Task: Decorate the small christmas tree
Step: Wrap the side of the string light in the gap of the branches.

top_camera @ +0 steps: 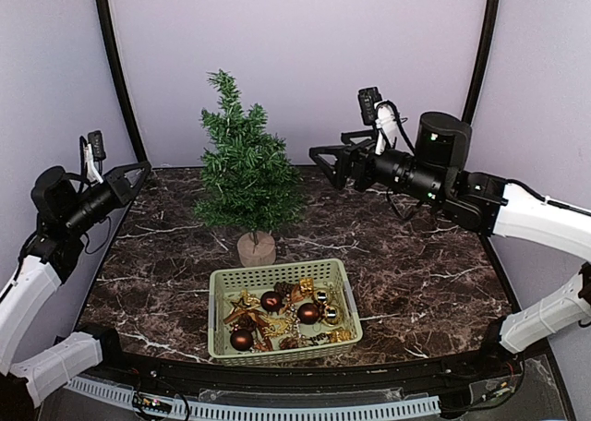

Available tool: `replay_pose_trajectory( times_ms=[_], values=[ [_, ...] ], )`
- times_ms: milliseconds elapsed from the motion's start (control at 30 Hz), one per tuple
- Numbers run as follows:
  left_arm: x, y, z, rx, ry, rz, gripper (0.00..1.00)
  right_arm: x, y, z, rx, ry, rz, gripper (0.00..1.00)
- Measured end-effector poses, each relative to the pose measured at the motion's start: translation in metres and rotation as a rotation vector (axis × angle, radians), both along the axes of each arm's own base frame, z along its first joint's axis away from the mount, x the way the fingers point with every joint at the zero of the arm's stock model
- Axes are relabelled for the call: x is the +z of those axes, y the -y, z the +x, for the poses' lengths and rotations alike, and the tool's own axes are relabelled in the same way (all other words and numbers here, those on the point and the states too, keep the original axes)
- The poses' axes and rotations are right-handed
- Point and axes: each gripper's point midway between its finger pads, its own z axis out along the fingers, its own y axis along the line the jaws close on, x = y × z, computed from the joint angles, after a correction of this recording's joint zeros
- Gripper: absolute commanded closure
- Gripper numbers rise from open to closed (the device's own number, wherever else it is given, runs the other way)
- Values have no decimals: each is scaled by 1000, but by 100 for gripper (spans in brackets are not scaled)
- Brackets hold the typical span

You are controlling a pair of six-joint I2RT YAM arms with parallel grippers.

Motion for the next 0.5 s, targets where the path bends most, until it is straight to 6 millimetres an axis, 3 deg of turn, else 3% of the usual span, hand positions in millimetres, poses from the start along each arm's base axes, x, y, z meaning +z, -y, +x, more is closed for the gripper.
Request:
replay_pose_trajectory(
  times_ms=[133,267,400,500],
  values=[
    [31,25,-24,-88,38,61,100,8,-13,-19,55,41,-22,8],
    [57,52,-47,-196,75,127,100,29,-28,-43,132,108,-15,13],
    [82,63,-64,-254,137,177,100,55,-50,-62,223,180,6,17],
    [107,68,-74,-293,198,212,100,64,-69,-72,271,217,-1,21]
  ],
)
